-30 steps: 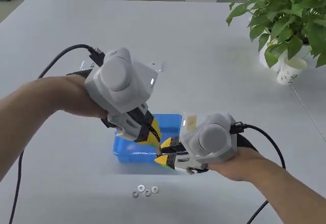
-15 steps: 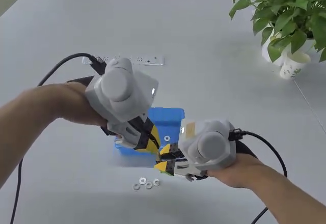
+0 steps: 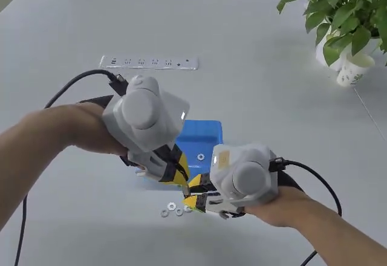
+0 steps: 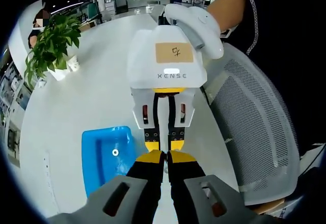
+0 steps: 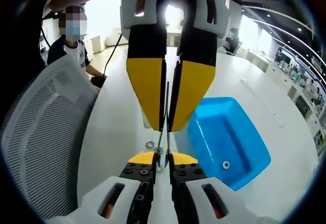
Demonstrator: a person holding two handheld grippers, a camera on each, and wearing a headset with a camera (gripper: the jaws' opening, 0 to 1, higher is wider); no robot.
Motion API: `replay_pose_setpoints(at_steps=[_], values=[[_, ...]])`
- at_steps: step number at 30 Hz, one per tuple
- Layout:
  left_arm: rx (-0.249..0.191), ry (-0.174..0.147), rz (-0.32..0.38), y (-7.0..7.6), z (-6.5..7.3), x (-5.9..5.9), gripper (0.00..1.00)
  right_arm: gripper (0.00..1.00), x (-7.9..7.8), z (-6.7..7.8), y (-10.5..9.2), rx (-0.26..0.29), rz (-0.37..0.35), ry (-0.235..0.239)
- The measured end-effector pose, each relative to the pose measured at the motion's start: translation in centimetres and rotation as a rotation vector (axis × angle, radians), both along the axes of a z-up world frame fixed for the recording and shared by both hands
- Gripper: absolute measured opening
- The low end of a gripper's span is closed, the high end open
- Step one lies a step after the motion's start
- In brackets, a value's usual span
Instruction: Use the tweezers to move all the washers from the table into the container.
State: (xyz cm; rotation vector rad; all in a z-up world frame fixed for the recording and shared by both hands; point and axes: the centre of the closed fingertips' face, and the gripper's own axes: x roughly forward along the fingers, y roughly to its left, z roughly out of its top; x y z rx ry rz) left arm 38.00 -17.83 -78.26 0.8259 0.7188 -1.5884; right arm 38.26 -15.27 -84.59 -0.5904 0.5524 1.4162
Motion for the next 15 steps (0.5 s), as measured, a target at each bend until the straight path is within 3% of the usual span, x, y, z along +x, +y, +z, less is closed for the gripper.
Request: replay_pose_setpoints(at_steps=[15], values=[[0.011,0.011,-0.001,0.0,-1.2,-0.7,0.07,0.12,-0.8,-1.3,0.0,-0.013,0.011,0.025]])
